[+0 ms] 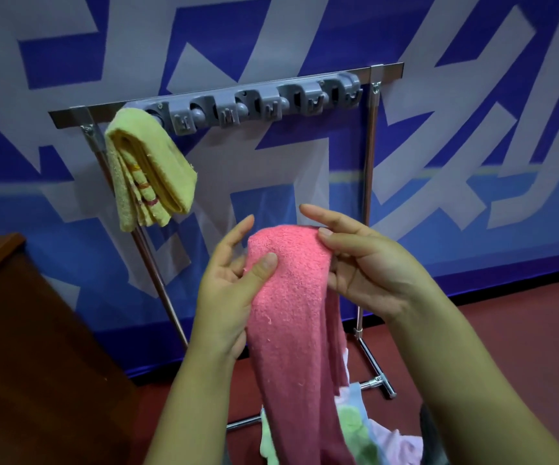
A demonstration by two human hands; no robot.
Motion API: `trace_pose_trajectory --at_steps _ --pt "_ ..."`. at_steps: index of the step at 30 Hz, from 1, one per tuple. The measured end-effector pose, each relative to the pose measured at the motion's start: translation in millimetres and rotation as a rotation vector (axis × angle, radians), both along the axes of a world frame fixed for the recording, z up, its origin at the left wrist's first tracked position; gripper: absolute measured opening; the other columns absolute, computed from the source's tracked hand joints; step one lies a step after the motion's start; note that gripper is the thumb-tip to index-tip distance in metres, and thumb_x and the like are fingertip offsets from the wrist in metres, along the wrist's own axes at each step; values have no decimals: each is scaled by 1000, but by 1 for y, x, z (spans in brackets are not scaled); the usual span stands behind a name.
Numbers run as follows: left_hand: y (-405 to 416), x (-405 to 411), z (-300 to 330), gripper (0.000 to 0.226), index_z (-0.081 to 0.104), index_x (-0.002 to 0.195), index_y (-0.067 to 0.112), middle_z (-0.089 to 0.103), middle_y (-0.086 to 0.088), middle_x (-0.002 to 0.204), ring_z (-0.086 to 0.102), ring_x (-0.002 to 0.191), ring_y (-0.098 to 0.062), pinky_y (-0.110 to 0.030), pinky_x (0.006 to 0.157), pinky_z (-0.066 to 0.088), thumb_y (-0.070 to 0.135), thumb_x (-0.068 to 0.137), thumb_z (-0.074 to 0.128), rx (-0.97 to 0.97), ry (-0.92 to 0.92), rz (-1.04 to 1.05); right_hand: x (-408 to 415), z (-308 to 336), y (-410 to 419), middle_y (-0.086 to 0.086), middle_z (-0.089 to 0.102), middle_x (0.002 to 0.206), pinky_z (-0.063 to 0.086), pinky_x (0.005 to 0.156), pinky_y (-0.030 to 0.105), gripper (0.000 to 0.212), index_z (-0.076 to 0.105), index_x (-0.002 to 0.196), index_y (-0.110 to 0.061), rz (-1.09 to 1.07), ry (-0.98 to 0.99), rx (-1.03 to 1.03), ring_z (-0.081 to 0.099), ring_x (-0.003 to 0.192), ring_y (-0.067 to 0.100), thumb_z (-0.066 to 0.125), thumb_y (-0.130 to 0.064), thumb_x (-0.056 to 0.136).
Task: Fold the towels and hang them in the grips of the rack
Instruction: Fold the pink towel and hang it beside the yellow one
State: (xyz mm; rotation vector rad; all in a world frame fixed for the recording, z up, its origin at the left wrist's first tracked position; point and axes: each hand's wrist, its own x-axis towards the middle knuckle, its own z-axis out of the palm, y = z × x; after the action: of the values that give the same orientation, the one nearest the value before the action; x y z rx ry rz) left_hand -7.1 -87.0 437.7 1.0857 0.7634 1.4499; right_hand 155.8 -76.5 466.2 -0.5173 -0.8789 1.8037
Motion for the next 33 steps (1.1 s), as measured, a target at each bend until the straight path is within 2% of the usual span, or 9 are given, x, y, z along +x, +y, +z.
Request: trace_pose_trajectory --at_steps 4,8,12,19,22,24,26,30,33 --pt "-4 -1 0 61 56 123 29 73 -9 99 71 88 -20 -27 65 57 13 66 69 0 -11 9 -2 0 -3 5 67 75 57 57 21 34 70 97 -11 -54 -1 31 62 57 9 41 5 91" --pt "-11 -8 -9 93 45 132 36 67 1 118 65 106 -21 -30 75 56 32 50 89 3 63 -149 -4 10 -1 8 66 80 57 56 22 34 73 91 -8 -46 150 -5 62 55 10 44 7 84" --pt "-15 -17 -8 92 41 128 56 65 -6 122 65 106 -29 -37 75 56 15 59 83 66 27 -245 -2 10 10 7 52 85 57 64 25 39 66 112 -13 -60 269 -35 58 59 9 50 -2 78" --pt "-11 -10 20 71 57 121 43 68 -10 95 68 77 -17 -29 65 57 5 63 67 114 -38 -147 6 -10 3 6 68 77 55 57 27 62 37 131 -51 1 -53 33 67 61 16 54 -49 72" --pt "-7 -6 28 66 56 123 40 62 -18 112 67 80 -20 -30 67 57 2 71 63 100 32 -152 12 -20 0 15 53 81 48 72 31 67 42 117 -66 89 -167 132 54 66 19 71 -66 56" --pt "-4 -4 30 67 54 125 40 61 -20 118 68 85 -23 -32 70 57 2 71 63 91 99 -176 15 -21 -5 14 42 89 40 81 37 62 41 119 -66 71 -221 222 42 77 25 69 -63 64" --pt "-3 -2 29 69 51 127 40 66 -19 110 68 89 -26 -35 73 58 2 70 65 86 156 -198 17 -13 -11 10 41 75 49 78 33 57 41 125 -60 -57 -329 320 45 69 20 65 -49 75" --pt "-2 -2 27 63 55 122 42 53 -19 131 64 104 -30 -38 78 56 11 70 73 112 245 -115 8 -2 -15 22 65 83 57 82 35 56 47 126 -46 -163 -474 507 64 80 19 60 -11 85" --pt "-3 -9 29 61 55 120 38 45 -16 139 62 109 -29 -32 73 55 16 67 76 121 254 -41 -5 -1 -13 3 72 98 55 83 28 46 57 120 -36 -216 -542 572 66 91 9 60 -3 87"
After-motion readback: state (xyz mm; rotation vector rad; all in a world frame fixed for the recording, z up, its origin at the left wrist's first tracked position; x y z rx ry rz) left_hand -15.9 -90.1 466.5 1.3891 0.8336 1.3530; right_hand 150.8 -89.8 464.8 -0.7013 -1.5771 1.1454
